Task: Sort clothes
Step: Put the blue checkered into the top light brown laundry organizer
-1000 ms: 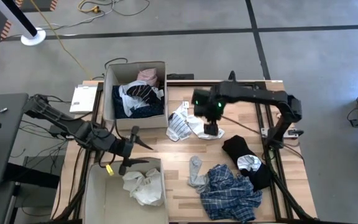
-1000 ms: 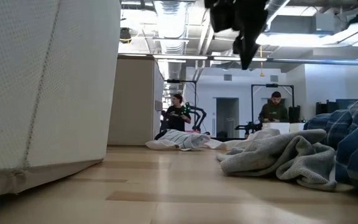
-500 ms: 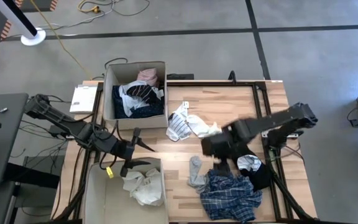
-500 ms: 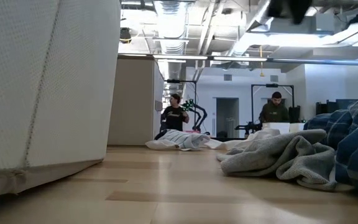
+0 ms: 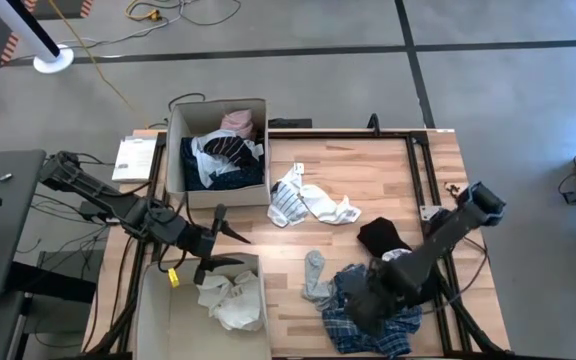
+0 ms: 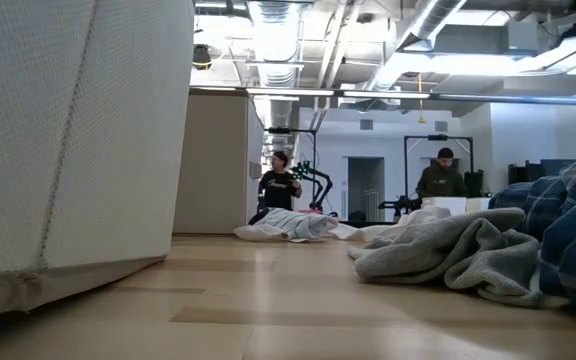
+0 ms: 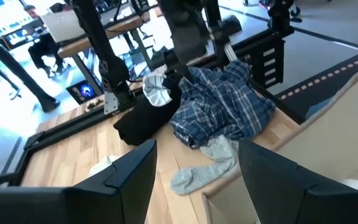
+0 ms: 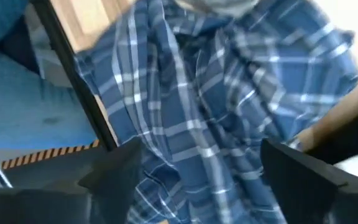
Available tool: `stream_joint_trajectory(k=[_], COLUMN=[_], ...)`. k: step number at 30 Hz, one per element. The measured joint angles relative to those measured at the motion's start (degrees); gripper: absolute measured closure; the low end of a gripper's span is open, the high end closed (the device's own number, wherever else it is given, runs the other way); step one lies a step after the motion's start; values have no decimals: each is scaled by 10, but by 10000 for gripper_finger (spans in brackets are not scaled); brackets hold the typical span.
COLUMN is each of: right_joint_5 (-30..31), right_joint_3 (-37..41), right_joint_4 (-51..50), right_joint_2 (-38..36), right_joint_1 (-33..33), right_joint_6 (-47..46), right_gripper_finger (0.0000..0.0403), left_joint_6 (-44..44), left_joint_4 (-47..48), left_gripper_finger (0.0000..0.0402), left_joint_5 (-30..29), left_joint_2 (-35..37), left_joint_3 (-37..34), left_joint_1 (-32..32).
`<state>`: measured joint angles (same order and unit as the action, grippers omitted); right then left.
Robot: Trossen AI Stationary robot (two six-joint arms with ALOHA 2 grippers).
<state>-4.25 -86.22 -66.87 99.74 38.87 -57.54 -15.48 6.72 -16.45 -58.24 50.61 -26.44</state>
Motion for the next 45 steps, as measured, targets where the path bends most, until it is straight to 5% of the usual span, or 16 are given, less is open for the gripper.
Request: stream_joint_trajectory(k=[7,23,29,38,45], right_joint_5=[-11,-32,-26,16,34], right_joint_3=[0,-4,-5,-2,-17], right_joint_4=[13,11,38,48,38], right_joint_2=[57,213,242,231,226], right_joint_1=[38,68,72,69,59], right_joint_6=[-41,-11,16,20,22], right_gripper_finger=[7,20,104,364,375], left_joint_6=[-10,12,21,31,26], left_joint_4=[-21,-5,15,21,20], left_gripper_finger=[180,180,180,180,180], left_joint_5=[0,0,0,0,0], left_joint_2=[0,0,0,0,1], left_joint_3=[0,0,0,0,0], left_joint_1=[0,0,0,0,0])
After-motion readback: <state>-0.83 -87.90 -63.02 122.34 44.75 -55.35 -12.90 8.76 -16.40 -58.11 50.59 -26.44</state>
